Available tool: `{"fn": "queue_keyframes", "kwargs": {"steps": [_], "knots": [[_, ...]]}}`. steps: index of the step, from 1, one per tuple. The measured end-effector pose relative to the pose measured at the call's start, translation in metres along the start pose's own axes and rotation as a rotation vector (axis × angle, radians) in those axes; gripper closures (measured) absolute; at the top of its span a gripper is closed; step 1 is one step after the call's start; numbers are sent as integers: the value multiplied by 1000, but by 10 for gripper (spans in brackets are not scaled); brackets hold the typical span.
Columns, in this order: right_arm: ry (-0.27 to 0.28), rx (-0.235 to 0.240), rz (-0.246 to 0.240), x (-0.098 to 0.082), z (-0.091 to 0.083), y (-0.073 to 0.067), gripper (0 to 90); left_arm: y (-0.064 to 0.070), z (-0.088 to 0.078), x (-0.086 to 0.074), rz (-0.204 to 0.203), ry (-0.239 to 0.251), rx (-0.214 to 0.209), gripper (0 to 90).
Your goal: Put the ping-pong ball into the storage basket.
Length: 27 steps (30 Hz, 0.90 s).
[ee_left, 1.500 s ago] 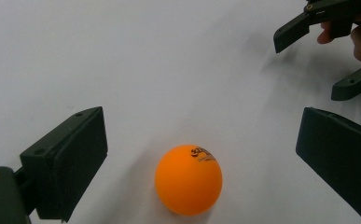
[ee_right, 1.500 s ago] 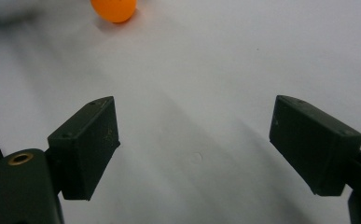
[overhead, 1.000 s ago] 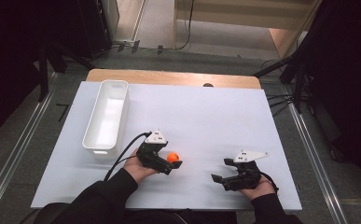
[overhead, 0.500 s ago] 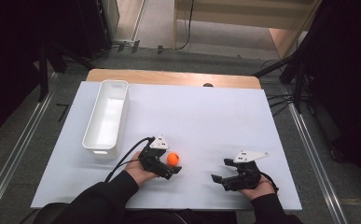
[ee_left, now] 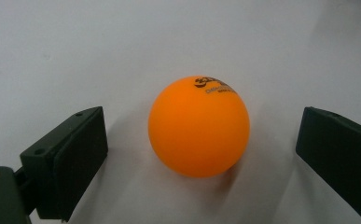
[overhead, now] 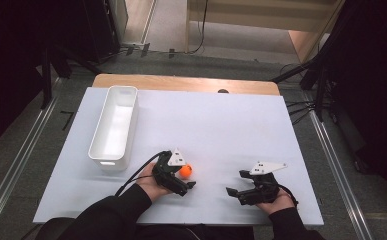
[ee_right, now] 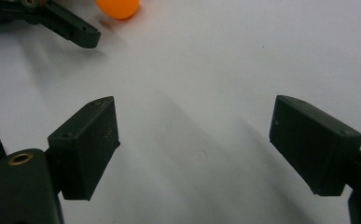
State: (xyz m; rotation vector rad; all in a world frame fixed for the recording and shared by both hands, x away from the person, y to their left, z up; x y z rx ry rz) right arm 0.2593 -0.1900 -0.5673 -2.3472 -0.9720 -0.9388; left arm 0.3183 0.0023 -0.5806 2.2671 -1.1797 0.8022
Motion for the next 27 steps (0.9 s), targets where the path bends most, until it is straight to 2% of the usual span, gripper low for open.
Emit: {"fn": "queue_keyframes", "kwargs": {"steps": [6, 9, 17, 20, 22, 27], "knots": [[1, 0, 0, 0, 0, 0, 142, -2, -1, 0, 10, 1, 29, 61], [1, 1, 0, 0, 0, 0, 142, -3, -2, 1, -7, 22, 48, 133], [-3, 1, -2, 0, 0, 0, 142, -5, -3, 1, 0, 25, 60, 182], [0, 3, -7, 0, 0, 0, 142, -5, -4, 2, 2, 37, 58, 263], [-1, 3, -4, 0, 0, 0, 142, -4, -5, 1, 16, 37, 56, 279], [-4, 6, -7, 0, 1, -1, 142, -2, -5, 1, 22, 43, 44, 345]]}}
Point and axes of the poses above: each handheld gripper's, and its own axes: z roughly forward along the jaws, x roughly out of its top, y roughly to its right, the point moved 9 cm from there along z, roughly forward along the jaws, and after that the axes turned 8 degrees about -z, right-handed, at the moved point
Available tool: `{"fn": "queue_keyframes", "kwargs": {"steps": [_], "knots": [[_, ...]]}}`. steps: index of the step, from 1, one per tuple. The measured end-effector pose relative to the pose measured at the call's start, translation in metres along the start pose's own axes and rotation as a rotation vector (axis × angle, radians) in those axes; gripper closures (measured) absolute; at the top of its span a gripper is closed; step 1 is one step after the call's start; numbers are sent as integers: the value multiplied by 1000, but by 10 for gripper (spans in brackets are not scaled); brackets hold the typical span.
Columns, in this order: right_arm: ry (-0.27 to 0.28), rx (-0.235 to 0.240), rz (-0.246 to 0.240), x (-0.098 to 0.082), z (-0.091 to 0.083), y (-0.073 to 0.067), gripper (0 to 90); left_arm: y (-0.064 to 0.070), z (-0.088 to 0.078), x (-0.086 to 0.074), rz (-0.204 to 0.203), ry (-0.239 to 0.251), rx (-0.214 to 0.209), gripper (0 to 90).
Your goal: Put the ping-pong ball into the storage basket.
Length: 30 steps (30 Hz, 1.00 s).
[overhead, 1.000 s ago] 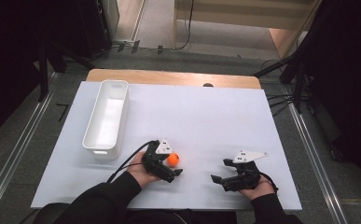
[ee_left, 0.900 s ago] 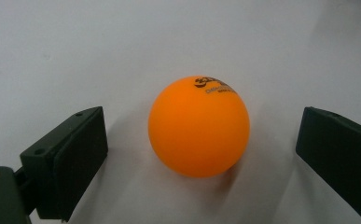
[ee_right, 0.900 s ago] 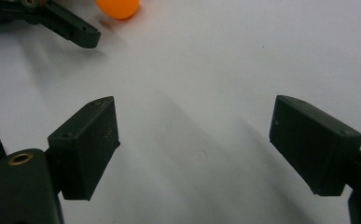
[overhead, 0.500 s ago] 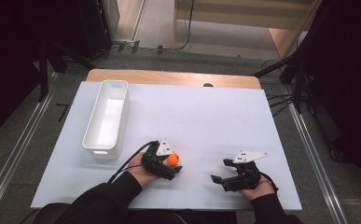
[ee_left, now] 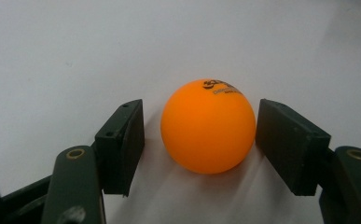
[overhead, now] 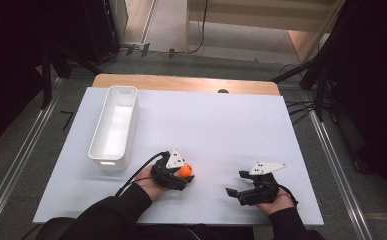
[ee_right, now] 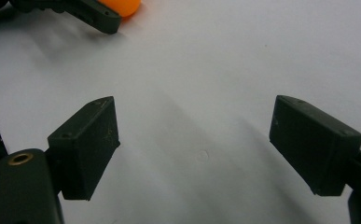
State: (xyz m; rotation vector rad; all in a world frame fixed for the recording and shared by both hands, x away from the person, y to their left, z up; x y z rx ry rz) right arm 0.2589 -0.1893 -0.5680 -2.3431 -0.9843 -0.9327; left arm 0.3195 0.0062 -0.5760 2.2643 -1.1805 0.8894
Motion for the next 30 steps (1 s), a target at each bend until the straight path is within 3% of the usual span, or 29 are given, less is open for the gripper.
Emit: {"fn": "queue_keyframes", "kwargs": {"steps": [9, 14, 30], "knots": [[1, 2, 0, 0, 0, 0, 142, 0, -1, 0, 6, -1, 0, 412], [-4, 5, 5, 0, 0, -1, 142, -2, -2, 1, -17, 6, 4, 466], [-2, 5, 2, 0, 0, -1, 142, -2, -2, 1, -14, 5, 6, 500]]}}
Point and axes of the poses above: each handheld gripper's, and its own axes: z roughly forward along the jaws, x roughly out of its top, y roughly to its right, the point moved 9 cm from there along z, roughly forward along the jaws, and after that the axes turned 8 degrees about -z, right-handed, at the moved point
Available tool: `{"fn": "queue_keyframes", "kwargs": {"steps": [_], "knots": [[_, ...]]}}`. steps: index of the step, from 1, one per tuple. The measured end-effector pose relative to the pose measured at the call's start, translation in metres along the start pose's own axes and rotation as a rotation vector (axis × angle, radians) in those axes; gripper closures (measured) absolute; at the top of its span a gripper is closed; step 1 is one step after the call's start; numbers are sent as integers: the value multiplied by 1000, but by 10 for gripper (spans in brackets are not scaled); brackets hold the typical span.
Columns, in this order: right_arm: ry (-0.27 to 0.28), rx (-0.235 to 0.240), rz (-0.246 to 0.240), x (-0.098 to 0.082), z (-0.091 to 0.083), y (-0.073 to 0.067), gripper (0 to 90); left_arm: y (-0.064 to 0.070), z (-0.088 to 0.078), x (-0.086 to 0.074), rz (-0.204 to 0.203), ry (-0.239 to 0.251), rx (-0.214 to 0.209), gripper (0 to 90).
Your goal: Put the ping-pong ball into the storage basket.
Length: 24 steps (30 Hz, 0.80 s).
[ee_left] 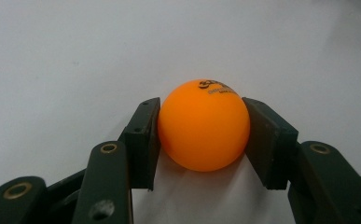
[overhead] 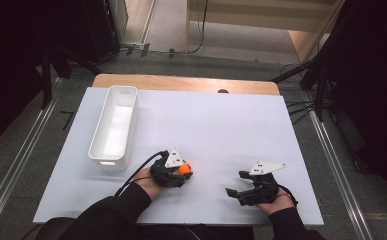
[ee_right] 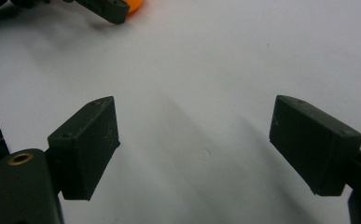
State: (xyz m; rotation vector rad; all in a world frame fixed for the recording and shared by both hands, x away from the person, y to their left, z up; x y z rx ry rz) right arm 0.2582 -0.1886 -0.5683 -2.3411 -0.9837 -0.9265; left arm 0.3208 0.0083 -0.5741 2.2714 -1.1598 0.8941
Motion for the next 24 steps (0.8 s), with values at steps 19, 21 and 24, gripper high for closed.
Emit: {"fn": "queue_keyframes", "kwargs": {"steps": [19, 21, 24], "knots": [[0, 4, 4, 0, 0, 0, 142, -5, -4, 3, -48, -3, -7, 502], [0, 7, 4, 0, -1, -1, 142, -5, -5, 5, -58, 3, -11, 502], [6, 8, -1, 1, 0, 0, 142, -5, -7, 7, -58, 0, -20, 502]]}}
Point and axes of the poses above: each handheld gripper's, and its own axes: z roughly forward along the jaws, x roughly out of its top, y roughly to its right, the point moved 9 cm from there along z, roughly forward along the jaws, and after that the axes turned 8 degrees about -z, right-handed, at the moved point
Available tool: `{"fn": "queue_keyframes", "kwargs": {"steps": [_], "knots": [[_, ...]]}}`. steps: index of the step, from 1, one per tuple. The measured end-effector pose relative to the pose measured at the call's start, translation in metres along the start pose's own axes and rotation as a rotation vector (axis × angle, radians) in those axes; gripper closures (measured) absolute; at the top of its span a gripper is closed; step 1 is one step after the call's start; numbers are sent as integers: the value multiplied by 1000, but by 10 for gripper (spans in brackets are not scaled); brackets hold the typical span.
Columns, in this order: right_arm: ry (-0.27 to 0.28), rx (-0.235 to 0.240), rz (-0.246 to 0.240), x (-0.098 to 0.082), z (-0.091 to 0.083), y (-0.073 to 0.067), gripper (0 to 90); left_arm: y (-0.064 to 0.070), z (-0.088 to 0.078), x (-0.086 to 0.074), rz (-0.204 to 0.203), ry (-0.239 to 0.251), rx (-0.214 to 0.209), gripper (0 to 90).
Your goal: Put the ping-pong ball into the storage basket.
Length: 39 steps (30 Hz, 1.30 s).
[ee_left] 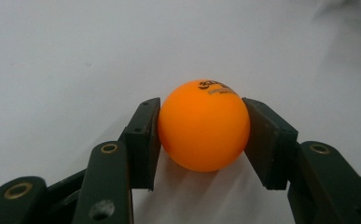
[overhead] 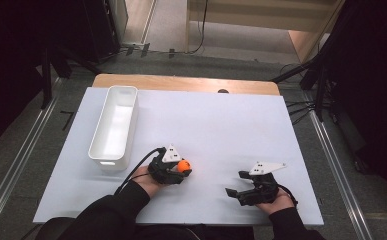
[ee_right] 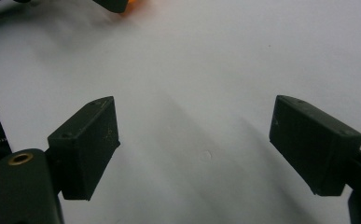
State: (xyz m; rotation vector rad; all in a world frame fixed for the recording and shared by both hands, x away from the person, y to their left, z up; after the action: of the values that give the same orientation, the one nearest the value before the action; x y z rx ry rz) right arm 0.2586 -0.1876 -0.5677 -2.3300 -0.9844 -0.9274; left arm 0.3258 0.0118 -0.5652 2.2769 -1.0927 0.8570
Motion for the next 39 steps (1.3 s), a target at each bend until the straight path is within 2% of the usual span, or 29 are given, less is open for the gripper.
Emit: {"fn": "queue_keyframes", "kwargs": {"steps": [9, 12, 16, 20, 23, 27, 31, 38, 39], "knots": [[4, 6, -11, 2, 1, -2, 142, -2, 1, 1, 12, -20, -6, 502], [3, 8, -9, 2, 1, -2, 142, -2, -1, 2, -3, -13, -12, 502], [4, 17, -11, 3, 2, -3, 142, -3, -4, 5, -41, -3, -45, 502], [8, 14, -8, 4, 3, -2, 142, -7, -6, 6, -34, -6, -44, 502], [6, 14, -13, 4, 4, -2, 142, -7, -8, 8, -47, -5, -49, 501], [5, 12, -5, 4, 3, -2, 142, -9, -11, 10, -45, -1, -48, 501], [4, 11, -6, 4, 3, -2, 142, -11, -15, 12, -68, 1, -66, 501], [4, 12, -11, 3, 3, -1, 142, -8, -19, 14, -56, -8, -75, 502], [4, 12, -11, 3, 3, -1, 142, -6, -20, 14, -67, -10, -88, 502]]}}
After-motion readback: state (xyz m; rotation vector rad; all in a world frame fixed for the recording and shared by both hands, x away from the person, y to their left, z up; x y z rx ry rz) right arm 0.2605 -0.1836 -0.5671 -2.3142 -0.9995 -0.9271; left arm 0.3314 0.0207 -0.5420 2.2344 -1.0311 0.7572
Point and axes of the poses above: each handheld gripper's, and its own axes: z roughly forward along the jaws, x roughly out of its top, y roughly to its right, the point moved 9 cm from there along z, roughly forward along the jaws, and after that the axes turned 8 degrees about -z, right-handed, at the moved point
